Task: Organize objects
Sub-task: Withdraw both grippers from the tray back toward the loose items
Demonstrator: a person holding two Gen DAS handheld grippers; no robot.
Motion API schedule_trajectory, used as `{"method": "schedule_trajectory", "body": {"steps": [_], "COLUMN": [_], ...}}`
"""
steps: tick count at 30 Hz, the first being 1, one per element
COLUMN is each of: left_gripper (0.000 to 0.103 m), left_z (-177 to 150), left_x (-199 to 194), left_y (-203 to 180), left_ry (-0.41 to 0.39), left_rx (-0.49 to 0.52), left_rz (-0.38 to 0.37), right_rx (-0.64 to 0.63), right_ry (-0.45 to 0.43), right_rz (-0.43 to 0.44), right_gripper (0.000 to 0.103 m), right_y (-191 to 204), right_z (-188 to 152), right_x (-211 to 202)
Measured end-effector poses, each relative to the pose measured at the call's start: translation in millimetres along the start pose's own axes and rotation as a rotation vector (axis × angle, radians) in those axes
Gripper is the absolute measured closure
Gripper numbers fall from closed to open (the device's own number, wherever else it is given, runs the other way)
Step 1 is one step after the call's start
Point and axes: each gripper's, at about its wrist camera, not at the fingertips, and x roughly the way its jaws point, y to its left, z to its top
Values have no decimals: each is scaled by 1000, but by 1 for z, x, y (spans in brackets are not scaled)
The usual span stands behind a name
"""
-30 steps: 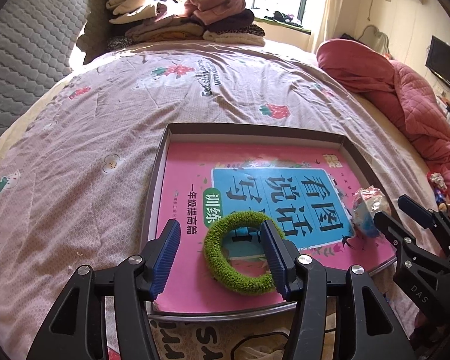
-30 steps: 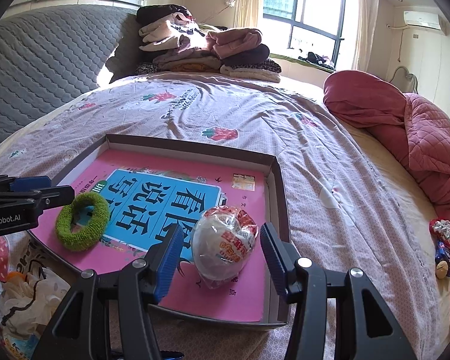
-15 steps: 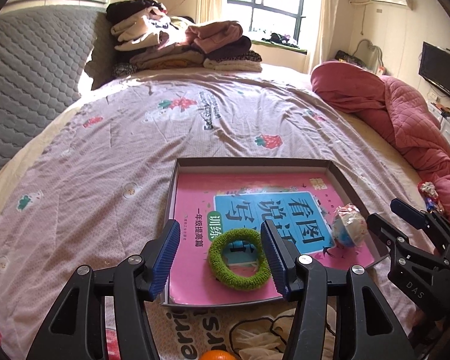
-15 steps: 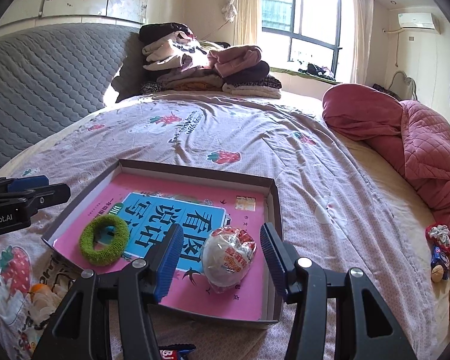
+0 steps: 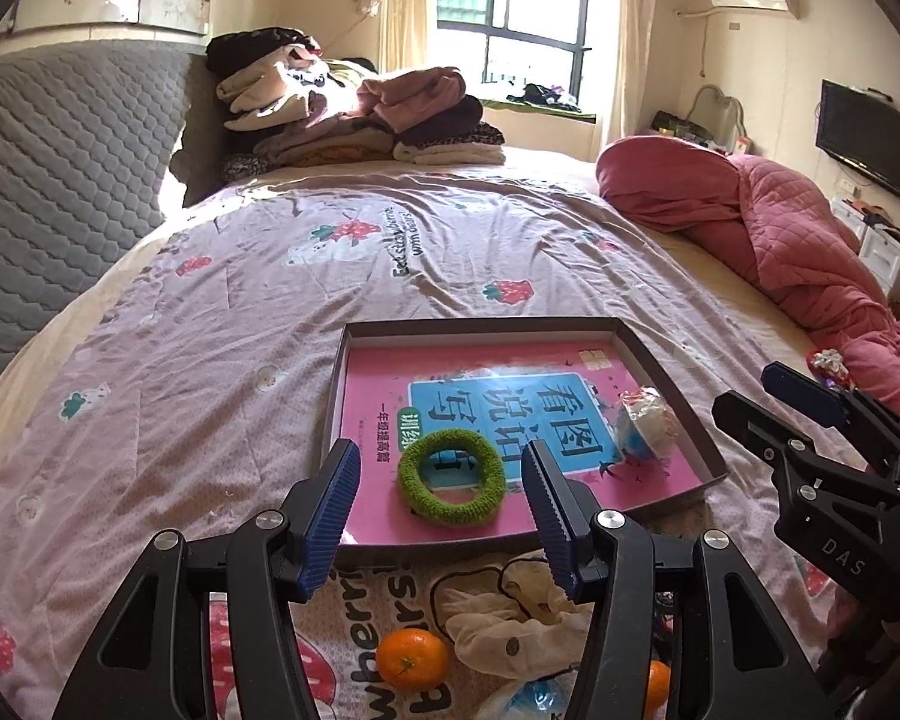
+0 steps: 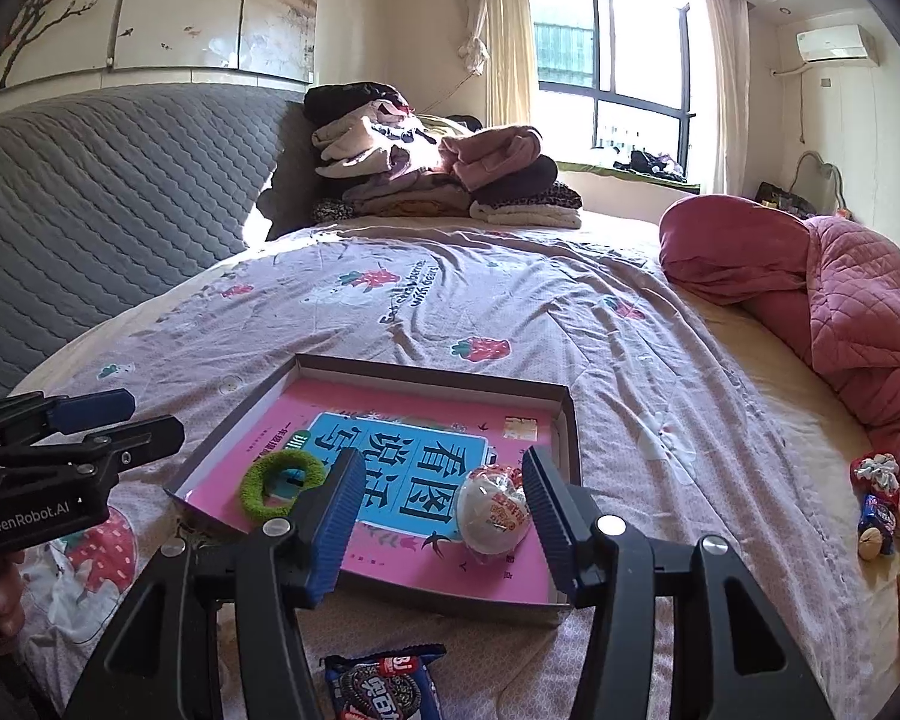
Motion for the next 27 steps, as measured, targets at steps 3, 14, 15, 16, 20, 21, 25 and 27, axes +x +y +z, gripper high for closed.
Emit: {"method": "schedule_trajectory", "body": {"steps": [3, 14, 15, 16, 20, 21, 25, 27], "left_gripper": [46, 45, 45, 45, 45, 45, 45, 45], "left_z": [-6, -36, -39, -43, -56, -60, -73, -78], "left_x": [-12, -43, -44, -45, -47, -48, -50, -50], "left_y": [-2, -6, -7, -6, -4, -5, -4, -4], "left_ry": [-8, -2, 0, 3, 17, 20, 41, 51], "left_rx": [7, 42, 47, 51, 63, 65, 73, 76], "left_rz": [-1, 7, 9, 11, 14, 15, 13, 13], "right_rx": [-12, -35, -37, -39, -47, -47, -46, -50], "right_ry": [-15, -34, -32, -31, -30, -27, -11, -2], "right_rz": [8, 59, 60, 61, 70, 73, 80, 82], "right_gripper": [49, 49, 49, 49, 49, 49, 49, 49], "right_y": [7, 26, 27, 28, 31, 32, 34, 37], "right_z": [-1, -21, -24, -26, -34, -36, -44, -48], "right_x": [-11, -50, -53, -55, -64, -65, -68, -69]}}
